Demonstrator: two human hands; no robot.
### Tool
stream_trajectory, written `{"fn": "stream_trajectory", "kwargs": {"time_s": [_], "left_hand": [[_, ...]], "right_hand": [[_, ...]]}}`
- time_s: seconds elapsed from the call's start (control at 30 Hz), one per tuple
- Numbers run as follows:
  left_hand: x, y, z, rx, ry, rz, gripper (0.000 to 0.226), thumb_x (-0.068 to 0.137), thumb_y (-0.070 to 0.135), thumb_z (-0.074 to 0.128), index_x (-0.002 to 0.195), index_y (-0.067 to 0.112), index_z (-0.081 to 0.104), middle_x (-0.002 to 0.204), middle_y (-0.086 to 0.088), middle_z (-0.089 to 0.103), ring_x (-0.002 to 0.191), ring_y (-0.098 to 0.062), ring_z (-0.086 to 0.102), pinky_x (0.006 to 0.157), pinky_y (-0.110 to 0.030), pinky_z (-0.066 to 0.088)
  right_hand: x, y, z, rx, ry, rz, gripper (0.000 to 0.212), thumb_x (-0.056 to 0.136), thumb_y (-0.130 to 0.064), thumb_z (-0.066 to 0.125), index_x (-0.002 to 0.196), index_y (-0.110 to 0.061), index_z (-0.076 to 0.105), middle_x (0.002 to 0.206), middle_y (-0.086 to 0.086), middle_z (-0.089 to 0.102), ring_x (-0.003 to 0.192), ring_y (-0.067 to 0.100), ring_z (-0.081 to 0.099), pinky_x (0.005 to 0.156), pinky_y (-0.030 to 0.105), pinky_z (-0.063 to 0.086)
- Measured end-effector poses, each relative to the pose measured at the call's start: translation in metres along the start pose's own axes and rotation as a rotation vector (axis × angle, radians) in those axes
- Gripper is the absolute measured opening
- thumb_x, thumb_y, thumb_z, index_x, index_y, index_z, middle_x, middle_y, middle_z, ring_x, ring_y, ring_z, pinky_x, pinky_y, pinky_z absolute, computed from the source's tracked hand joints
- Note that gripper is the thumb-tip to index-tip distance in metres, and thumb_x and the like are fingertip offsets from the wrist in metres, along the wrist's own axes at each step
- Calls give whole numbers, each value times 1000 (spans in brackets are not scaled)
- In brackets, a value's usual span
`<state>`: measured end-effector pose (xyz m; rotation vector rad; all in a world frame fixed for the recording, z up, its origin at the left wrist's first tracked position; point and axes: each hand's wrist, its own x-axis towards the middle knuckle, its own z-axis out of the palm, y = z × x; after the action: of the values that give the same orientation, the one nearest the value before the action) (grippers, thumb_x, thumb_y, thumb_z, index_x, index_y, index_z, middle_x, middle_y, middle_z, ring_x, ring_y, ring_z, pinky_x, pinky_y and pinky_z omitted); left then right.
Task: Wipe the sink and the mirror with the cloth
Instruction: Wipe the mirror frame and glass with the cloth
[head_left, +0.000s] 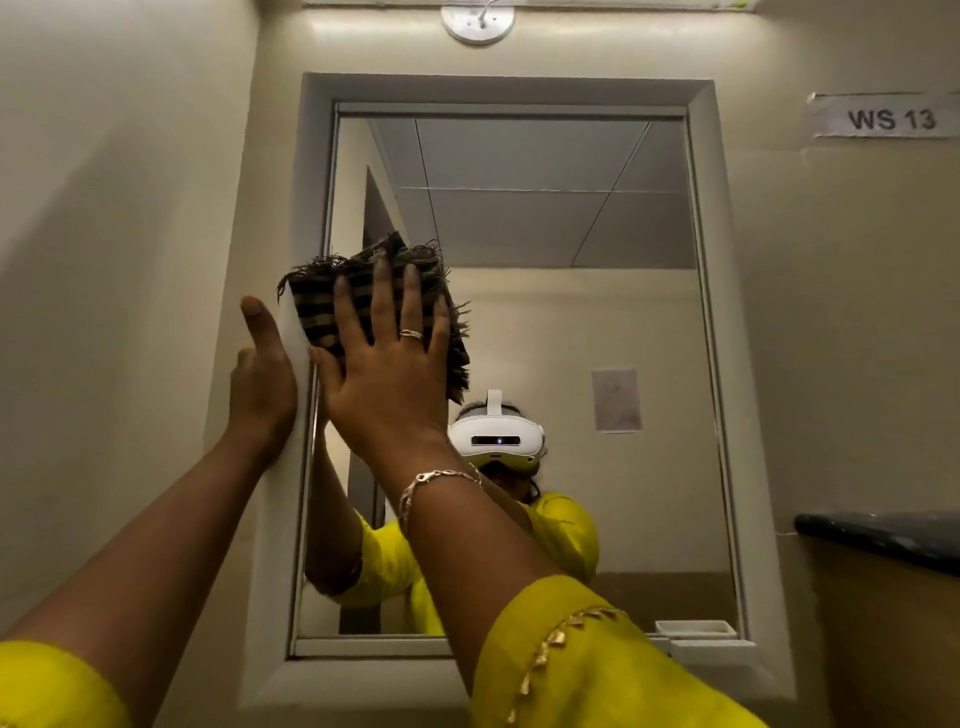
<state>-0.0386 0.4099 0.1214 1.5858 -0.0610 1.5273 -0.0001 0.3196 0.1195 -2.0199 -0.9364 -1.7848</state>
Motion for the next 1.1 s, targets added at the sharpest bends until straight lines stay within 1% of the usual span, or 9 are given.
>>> {"fn": "stream_trajectory", "kwargs": {"time_s": [0.07, 0.13, 0.23, 0.37, 0.6, 0.73, 0.93, 1.03, 1.1], "left_hand": [[2, -4, -2, 9, 5, 5, 59, 92, 55, 2, 63, 21, 41, 72, -18, 51, 68, -27, 52, 69, -32, 42], [4, -8, -2, 38, 32, -1, 60, 91, 57, 3, 61, 18, 39, 72, -19, 48, 70, -29, 49, 66, -33, 39], [6, -9, 0, 65, 37, 0, 56, 93, 53, 5, 61, 20, 36, 64, -6, 42, 60, -20, 41, 58, -26, 32], [7, -10, 1, 54, 25, -2, 55, 93, 53, 5, 61, 20, 35, 63, -4, 40, 59, -17, 39, 58, -25, 30], [9, -16, -1, 48, 1, 1, 59, 91, 57, 6, 60, 18, 38, 69, -13, 43, 75, -30, 46, 61, -28, 35], [8, -14, 0, 56, 4, 3, 59, 91, 57, 5, 60, 18, 38, 68, -12, 43, 73, -28, 46, 60, -26, 34], [7, -12, 0, 42, 17, 2, 55, 92, 55, 5, 60, 22, 34, 64, -7, 40, 63, -23, 42, 58, -24, 31], [8, -14, -1, 21, -1, -5, 60, 90, 60, 4, 60, 19, 37, 71, -17, 46, 69, -30, 47, 67, -35, 40], [9, -16, -2, 14, -3, 0, 64, 88, 63, 3, 62, 17, 39, 79, -17, 50, 75, -31, 49, 72, -41, 39]], "right_hand": [[-5, 14, 1, -14, 112, 23, 59, 92, -48, 31, 145, -23, 25, 156, 11, 15, 143, 33, 5, 111, 49, -4], [-12, 35, -2, -5, 197, 53, 59, 88, -49, 32, 141, -22, 35, 152, 12, 26, 141, 33, 16, 111, 48, 6], [-28, 76, -11, -40, 237, 95, 61, 88, -51, 36, 142, -24, 34, 152, 12, 27, 141, 33, 18, 112, 46, 6], [-46, 124, -28, -112, 232, 162, 62, 88, -54, 32, 143, -26, 29, 154, 10, 23, 141, 29, 13, 112, 44, 8], [-67, 180, -53, -166, 247, 325, 72, 87, -66, 5, 144, -28, 27, 154, 9, 21, 142, 31, 16, 112, 43, 9], [-68, 174, -48, -193, 277, 396, 71, 89, -63, 5, 145, -25, 27, 154, 11, 23, 142, 33, 18, 112, 44, 8], [-64, 140, -29, -195, 318, 494, 64, 93, -53, 20, 144, -17, 28, 152, 18, 25, 139, 39, 22, 109, 49, 12], [-61, 113, -19, -206, 309, 481, 63, 92, -51, 25, 144, -16, 31, 151, 19, 26, 138, 39, 24, 109, 50, 11], [-58, 89, -12, -202, 301, 464, 63, 91, -52, 26, 143, -16, 33, 150, 19, 28, 138, 39, 25, 109, 51, 10]]}}
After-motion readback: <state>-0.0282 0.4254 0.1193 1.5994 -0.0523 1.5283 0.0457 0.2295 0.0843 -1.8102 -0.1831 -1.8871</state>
